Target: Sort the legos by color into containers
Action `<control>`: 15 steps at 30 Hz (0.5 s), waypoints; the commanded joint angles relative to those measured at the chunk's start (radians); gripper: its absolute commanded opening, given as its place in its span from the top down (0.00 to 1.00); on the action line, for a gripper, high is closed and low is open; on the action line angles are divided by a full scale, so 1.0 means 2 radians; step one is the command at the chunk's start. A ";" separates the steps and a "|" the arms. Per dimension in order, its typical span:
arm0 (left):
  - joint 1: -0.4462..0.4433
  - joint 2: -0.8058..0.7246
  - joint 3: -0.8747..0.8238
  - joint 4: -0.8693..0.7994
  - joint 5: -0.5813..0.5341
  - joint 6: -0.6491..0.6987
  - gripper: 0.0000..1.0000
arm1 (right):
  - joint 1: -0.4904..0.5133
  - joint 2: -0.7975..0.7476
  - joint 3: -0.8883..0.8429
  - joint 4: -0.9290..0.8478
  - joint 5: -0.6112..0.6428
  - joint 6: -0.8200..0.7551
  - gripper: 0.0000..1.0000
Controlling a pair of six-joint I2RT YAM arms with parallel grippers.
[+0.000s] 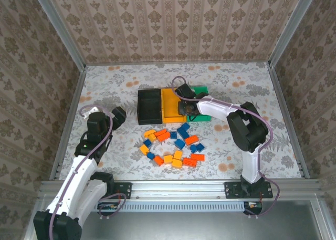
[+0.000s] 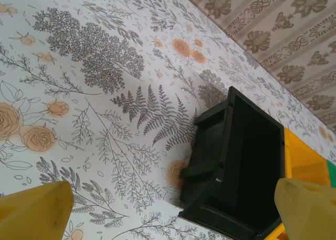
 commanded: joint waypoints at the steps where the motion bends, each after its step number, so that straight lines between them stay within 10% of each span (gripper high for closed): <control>1: -0.003 0.000 -0.001 -0.003 0.007 0.013 0.00 | 0.006 -0.012 -0.003 -0.014 0.000 0.012 0.49; 15: -0.054 0.008 0.039 -0.041 0.019 0.048 0.00 | 0.018 -0.234 -0.170 -0.020 -0.010 -0.011 0.35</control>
